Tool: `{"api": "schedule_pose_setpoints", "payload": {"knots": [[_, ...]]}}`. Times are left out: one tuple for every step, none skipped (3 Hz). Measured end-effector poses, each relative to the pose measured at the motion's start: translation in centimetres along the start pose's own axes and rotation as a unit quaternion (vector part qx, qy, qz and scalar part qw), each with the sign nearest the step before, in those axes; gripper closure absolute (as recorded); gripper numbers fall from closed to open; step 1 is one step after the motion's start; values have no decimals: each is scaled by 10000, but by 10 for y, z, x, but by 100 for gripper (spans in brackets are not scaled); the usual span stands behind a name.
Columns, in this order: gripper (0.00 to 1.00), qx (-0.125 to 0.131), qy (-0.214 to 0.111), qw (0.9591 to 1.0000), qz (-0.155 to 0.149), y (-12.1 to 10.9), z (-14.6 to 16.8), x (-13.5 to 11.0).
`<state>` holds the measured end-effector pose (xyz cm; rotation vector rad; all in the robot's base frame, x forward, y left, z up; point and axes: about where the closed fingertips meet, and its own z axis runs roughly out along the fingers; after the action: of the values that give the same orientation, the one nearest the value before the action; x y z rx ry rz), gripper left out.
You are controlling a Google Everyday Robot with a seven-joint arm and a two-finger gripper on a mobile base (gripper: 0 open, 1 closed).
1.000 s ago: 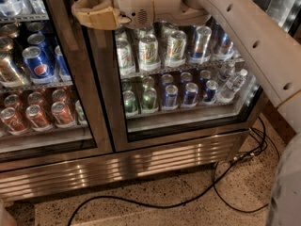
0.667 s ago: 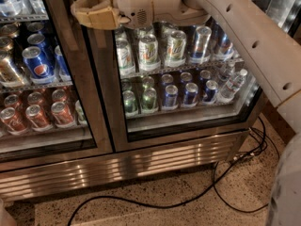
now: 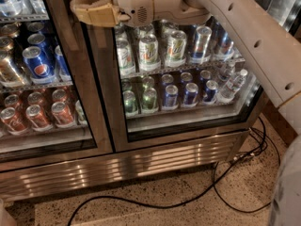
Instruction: Open right fridge door
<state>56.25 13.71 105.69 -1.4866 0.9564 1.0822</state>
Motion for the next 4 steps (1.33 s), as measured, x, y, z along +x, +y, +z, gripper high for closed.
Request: {"api": "schedule_pose_setpoints", "payload": {"knots": [[100, 45, -62, 10000, 6, -1, -1, -7], [100, 64, -58, 10000, 26, -1, -1, -8], [100, 81, -60, 9999, 45, -1, -1, -7], [100, -15, 24, 10000, 5, -8, 0, -13]]}}
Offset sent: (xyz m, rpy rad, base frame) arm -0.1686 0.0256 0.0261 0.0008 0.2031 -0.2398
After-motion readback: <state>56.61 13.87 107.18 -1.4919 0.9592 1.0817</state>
